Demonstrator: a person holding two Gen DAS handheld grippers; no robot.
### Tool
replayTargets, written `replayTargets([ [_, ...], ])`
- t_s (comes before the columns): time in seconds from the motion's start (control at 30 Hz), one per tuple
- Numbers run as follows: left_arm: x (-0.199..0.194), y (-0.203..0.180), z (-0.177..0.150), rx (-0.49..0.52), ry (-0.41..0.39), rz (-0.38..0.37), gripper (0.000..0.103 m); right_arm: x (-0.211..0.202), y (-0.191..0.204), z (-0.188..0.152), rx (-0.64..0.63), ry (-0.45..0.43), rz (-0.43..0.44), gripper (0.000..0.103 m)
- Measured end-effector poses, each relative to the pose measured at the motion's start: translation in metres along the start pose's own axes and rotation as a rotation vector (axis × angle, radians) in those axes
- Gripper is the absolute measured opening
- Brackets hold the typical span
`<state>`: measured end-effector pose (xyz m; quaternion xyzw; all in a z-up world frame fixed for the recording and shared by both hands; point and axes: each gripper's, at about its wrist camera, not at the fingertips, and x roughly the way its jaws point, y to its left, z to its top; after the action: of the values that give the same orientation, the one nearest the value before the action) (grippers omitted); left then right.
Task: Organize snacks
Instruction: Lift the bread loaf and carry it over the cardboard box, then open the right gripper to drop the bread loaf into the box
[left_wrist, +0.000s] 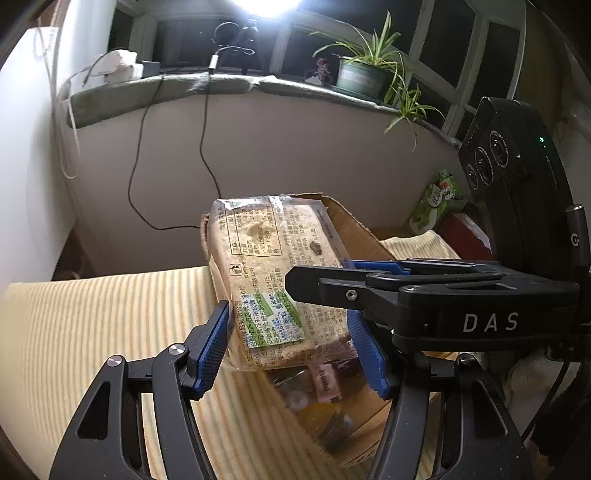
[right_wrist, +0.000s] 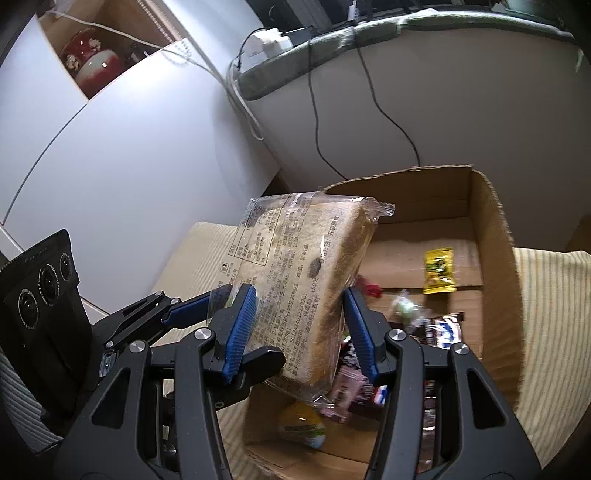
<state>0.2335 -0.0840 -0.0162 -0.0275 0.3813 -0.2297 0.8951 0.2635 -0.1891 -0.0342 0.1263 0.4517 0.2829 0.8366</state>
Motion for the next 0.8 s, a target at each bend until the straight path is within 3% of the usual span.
replayTargets([
  [0.53, 0.016, -0.025, 0.001, 0.052, 0.024, 0.019, 0.062, -0.017, -0.027, -0.012, 0.049, -0.037, -0.074, 0.052],
  [0.8, -0.004, -0.029, -0.004, 0.069, -0.006, 0.042, 0.062, -0.032, -0.019, -0.016, 0.022, -0.068, -0.100, 0.062],
])
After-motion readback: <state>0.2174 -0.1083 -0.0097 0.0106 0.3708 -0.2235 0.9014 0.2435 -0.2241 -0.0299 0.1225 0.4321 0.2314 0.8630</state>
